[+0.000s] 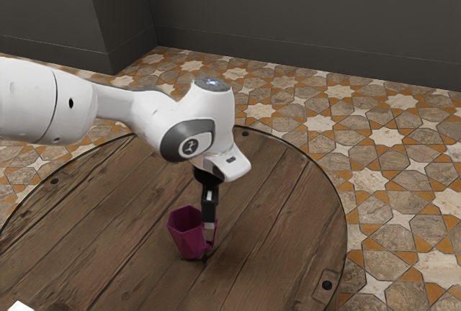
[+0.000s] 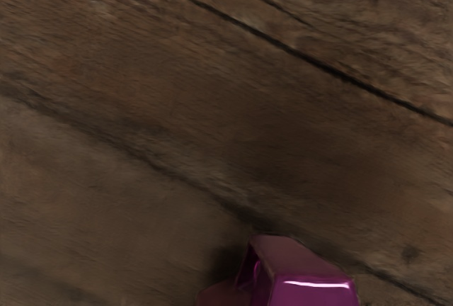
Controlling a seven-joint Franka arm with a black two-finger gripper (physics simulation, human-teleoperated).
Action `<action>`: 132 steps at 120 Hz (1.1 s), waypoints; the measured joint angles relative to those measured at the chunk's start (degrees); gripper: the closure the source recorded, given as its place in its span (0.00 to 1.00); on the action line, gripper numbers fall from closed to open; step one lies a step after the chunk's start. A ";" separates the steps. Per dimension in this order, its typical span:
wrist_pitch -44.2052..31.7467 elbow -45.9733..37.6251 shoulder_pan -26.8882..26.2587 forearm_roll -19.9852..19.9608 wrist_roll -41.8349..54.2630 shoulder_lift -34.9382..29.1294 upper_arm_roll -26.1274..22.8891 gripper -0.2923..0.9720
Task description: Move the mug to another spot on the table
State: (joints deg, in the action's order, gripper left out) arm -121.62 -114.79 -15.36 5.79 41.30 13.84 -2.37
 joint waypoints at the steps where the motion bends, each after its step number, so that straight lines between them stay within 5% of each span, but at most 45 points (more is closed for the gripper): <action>1: -0.15 0.00 0.01 -0.01 0.17 0.09 0.00 0.24; 132: -7.97 -6.66 0.15 -1.03 6.78 0.67 -0.09 0.24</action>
State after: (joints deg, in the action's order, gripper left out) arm -129.59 -121.45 -15.21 4.76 48.09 14.51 -2.46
